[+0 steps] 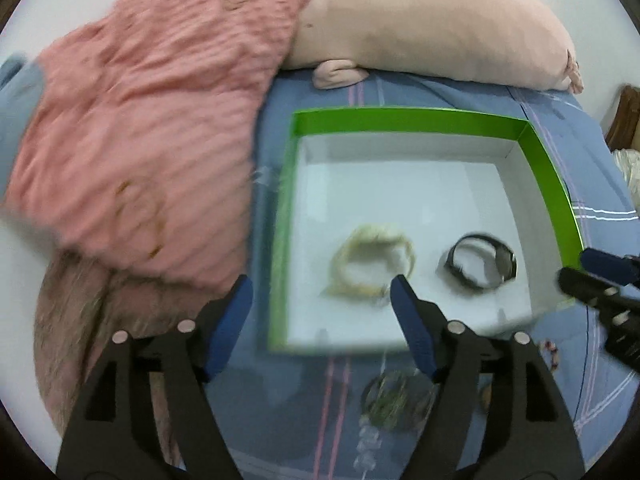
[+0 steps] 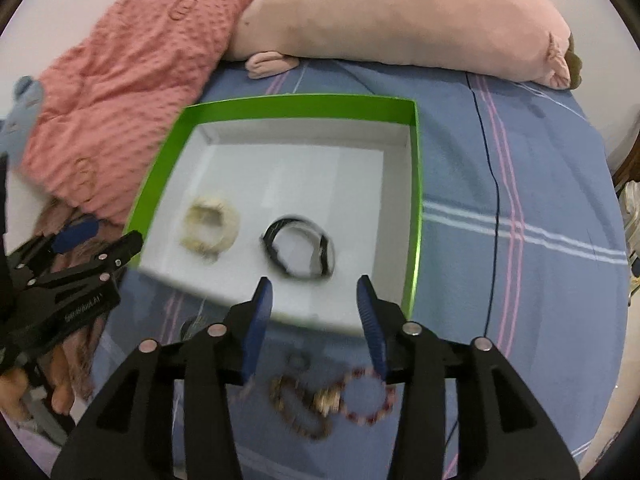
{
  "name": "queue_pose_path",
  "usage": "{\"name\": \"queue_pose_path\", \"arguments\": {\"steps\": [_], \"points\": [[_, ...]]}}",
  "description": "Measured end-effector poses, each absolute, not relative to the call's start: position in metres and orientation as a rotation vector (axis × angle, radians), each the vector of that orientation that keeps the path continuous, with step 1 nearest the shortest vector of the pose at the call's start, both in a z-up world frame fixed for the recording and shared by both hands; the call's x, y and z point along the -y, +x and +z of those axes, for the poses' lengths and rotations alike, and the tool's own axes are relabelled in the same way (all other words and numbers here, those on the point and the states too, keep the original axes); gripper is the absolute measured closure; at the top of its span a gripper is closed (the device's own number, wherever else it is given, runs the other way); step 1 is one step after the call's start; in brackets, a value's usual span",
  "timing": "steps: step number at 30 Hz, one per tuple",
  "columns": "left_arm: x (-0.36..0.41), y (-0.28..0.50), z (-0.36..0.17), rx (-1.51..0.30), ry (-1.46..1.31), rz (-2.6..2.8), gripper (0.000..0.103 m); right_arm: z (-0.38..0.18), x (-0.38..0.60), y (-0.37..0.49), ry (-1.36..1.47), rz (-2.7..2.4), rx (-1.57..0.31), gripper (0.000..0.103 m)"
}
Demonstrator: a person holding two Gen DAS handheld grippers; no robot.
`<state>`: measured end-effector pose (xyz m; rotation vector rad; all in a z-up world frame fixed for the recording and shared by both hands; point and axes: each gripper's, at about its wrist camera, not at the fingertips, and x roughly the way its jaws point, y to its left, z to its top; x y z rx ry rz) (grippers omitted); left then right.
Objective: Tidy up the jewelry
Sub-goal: 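Open both tools to drop the watches into the box, then withdraw, then move the left tool to the silver bangle while the right tool approaches the brown bead bracelet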
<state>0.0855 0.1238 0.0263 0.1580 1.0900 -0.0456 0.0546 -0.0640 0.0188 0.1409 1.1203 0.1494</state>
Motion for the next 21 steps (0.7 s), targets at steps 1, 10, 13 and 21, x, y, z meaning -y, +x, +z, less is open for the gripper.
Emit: {"name": "queue_pose_path", "arguments": {"steps": [1,10,13,21], "points": [[-0.135,0.075,0.027,-1.101,0.137,-0.036,0.03,0.019,0.064,0.046,0.141,0.163,-1.126,0.053],[-0.17,0.0,-0.039,-1.338,0.14,-0.019,0.031,-0.044,0.053,-0.022,0.021,0.198,-1.284,0.053],[-0.159,-0.013,-0.042,-1.347,0.134,-0.06,0.031,-0.058,0.052,-0.028,0.027,0.206,-1.308,0.054],[-0.128,-0.013,-0.039,-1.318,0.156,-0.13,0.031,-0.076,0.041,-0.018,0.025,0.21,-1.321,0.068]]}}
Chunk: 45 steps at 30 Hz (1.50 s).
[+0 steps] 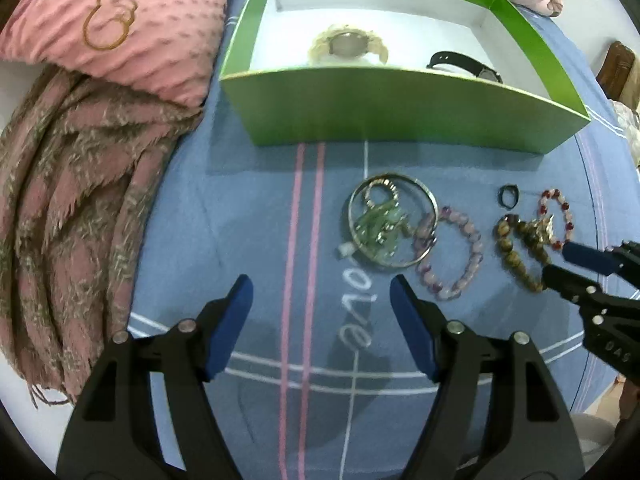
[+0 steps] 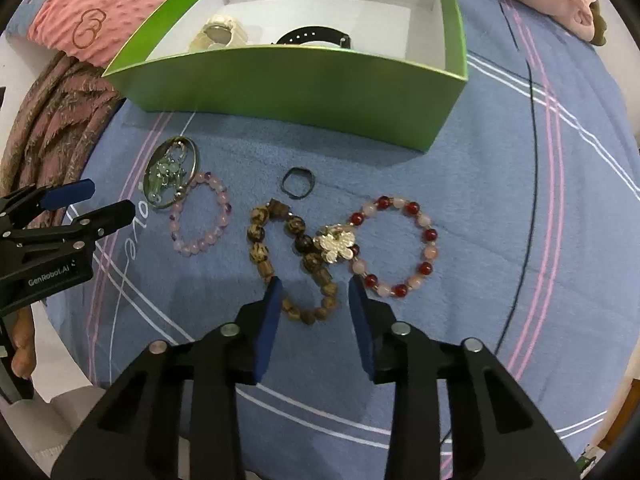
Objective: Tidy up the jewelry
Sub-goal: 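Move the left tool to the silver bangle while the right tool approaches the brown bead bracelet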
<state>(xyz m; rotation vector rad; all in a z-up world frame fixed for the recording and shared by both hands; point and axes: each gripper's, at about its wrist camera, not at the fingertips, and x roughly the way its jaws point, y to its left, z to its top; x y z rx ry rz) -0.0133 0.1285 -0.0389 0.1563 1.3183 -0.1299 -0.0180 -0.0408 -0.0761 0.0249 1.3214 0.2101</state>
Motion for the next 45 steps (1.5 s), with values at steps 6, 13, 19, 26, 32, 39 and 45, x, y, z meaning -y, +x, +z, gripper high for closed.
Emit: {"name": "queue_pose_path", "arguments": {"steps": [6,13,19,26,32,39,45], "points": [[-0.124,-0.009,-0.039,-1.325,0.151,-0.142,0.031,-0.086,0.03,-0.014,-0.041,0.178,-1.319,0.068],[-0.126,0.016,-0.044,-1.318,0.106,-0.145,0.031,-0.089,0.014,-0.014,-0.069,0.203,-1.305,0.096],[-0.124,0.041,-0.055,-1.331,0.115,-0.14,0.036,-0.082,0.003,-0.017,-0.05,0.228,-1.286,0.096],[-0.116,0.06,-0.06,-1.342,0.096,-0.201,0.074,-0.07,0.012,-0.018,-0.009,0.244,-1.269,0.096],[-0.109,0.061,-0.049,-1.334,0.089,-0.23,0.091,-0.051,0.04,-0.029,0.007,0.246,-1.247,0.096],[-0.131,0.059,-0.039,-1.331,0.017,-0.231,0.091,-0.039,0.047,-0.032,0.021,0.247,-1.223,0.096],[-0.145,0.04,-0.041,-1.332,0.026,-0.229,0.063,-0.014,0.055,-0.031,0.067,0.239,-1.168,0.096]]}}
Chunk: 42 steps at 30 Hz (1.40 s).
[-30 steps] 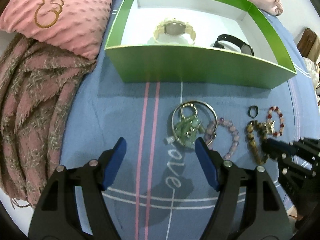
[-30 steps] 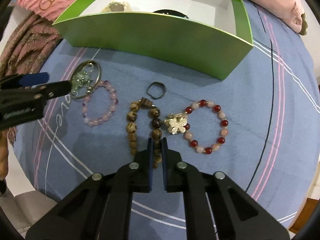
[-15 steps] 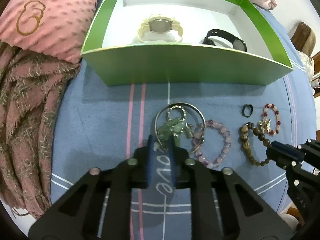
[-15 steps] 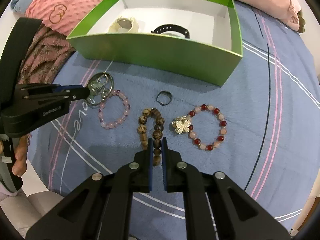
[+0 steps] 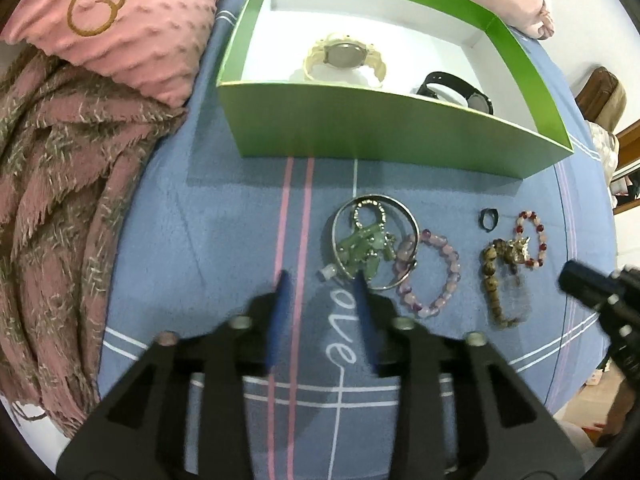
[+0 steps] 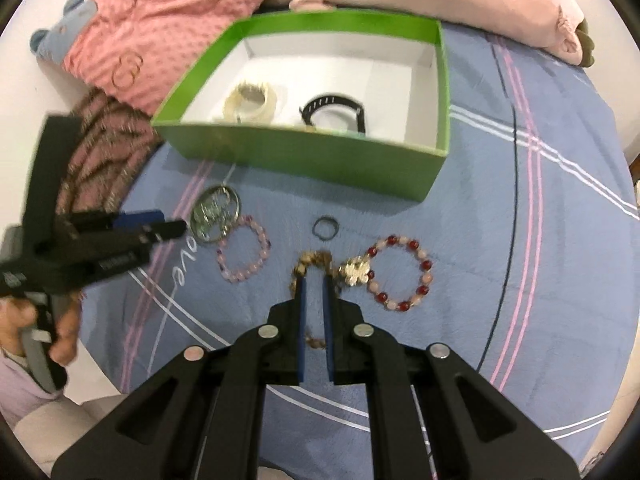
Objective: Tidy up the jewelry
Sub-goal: 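Move the left tool to the silver bangle while the right tool approaches the brown bead bracelet, then close the left tool on the silver bangle while the right tool grips the brown bead bracelet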
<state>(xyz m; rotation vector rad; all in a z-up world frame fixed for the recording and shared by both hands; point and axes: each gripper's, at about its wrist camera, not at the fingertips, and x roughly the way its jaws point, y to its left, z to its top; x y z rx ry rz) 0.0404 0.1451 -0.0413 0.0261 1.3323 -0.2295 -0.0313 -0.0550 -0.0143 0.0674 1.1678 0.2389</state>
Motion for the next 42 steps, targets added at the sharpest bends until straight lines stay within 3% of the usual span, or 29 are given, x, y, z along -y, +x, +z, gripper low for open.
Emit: {"name": "queue_pose_path", "arguments": {"steps": [9,13,18,29,33,35,42], "points": [[-0.106,0.03,-0.061,-1.359,0.04,-0.238,0.055,-0.022,0.062,-0.03,0.067,0.203,-1.201,0.095],[-0.096,0.032,-0.063,-1.358,0.048,-0.241,0.056,-0.035,0.072,-0.029,0.073,0.159,-1.234,0.081],[-0.087,0.039,-0.067,-1.362,0.042,-0.244,0.056,-0.054,0.073,-0.029,0.059,0.157,-1.279,0.081],[-0.089,0.054,-0.072,-1.37,0.023,-0.229,0.071,-0.078,0.044,-0.029,-0.048,0.186,-1.323,0.081],[-0.096,0.051,-0.071,-1.368,0.032,-0.228,0.085,-0.083,0.039,-0.029,-0.064,0.187,-1.326,0.082],[-0.099,0.05,-0.071,-1.368,0.027,-0.235,0.085,-0.085,0.037,-0.031,-0.063,0.2,-1.328,0.096],[-0.12,0.038,-0.062,-1.354,-0.028,-0.247,0.09,-0.076,0.036,-0.036,-0.029,0.237,-1.296,0.096]]}}
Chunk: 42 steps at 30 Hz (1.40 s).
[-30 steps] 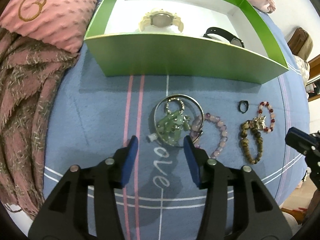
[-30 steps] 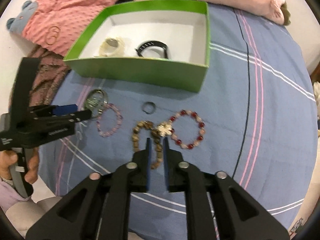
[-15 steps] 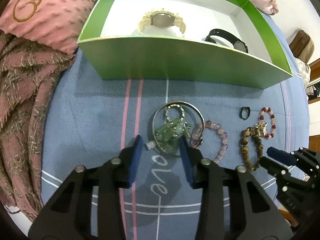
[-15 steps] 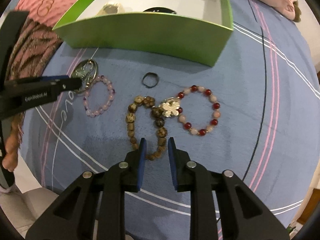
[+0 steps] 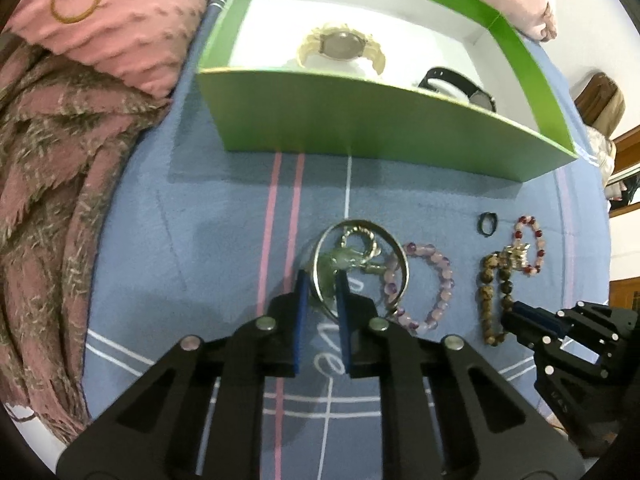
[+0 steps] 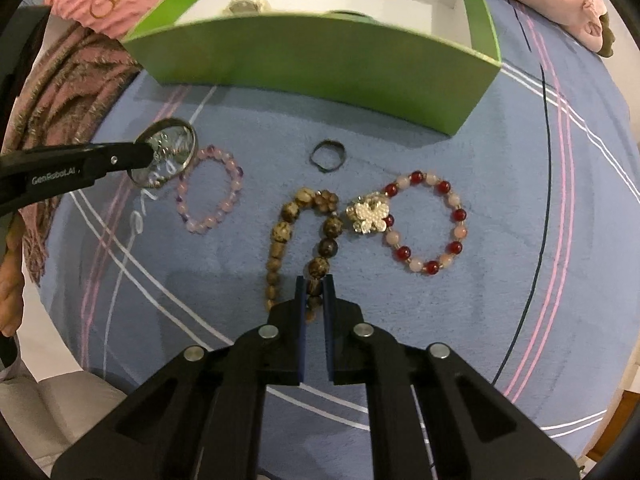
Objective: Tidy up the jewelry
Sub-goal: 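Close the left tool on the silver bangle while the right tool grips the brown bead bracelet, then lift and carry the bangle and brown bracelet over the green box with both tools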
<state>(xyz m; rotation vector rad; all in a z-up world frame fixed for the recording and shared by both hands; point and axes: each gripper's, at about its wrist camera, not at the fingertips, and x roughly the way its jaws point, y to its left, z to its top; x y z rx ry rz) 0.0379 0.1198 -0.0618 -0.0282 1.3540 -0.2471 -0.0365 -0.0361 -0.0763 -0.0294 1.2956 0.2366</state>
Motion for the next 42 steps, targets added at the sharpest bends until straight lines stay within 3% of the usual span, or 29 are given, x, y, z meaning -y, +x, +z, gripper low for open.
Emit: {"name": "queue_pose_path", "arguments": {"steps": [4,42], "points": [[-0.134,0.03,-0.045,-1.319,-0.039,-0.24,0.095,-0.06,0.043,-0.038,-0.005,0.244,-1.259,0.096],[-0.154,0.013,-0.01,-1.262,-0.083,-0.248,0.095,0.007,0.068,-0.04,0.07,0.241,-1.116,0.096]]}}
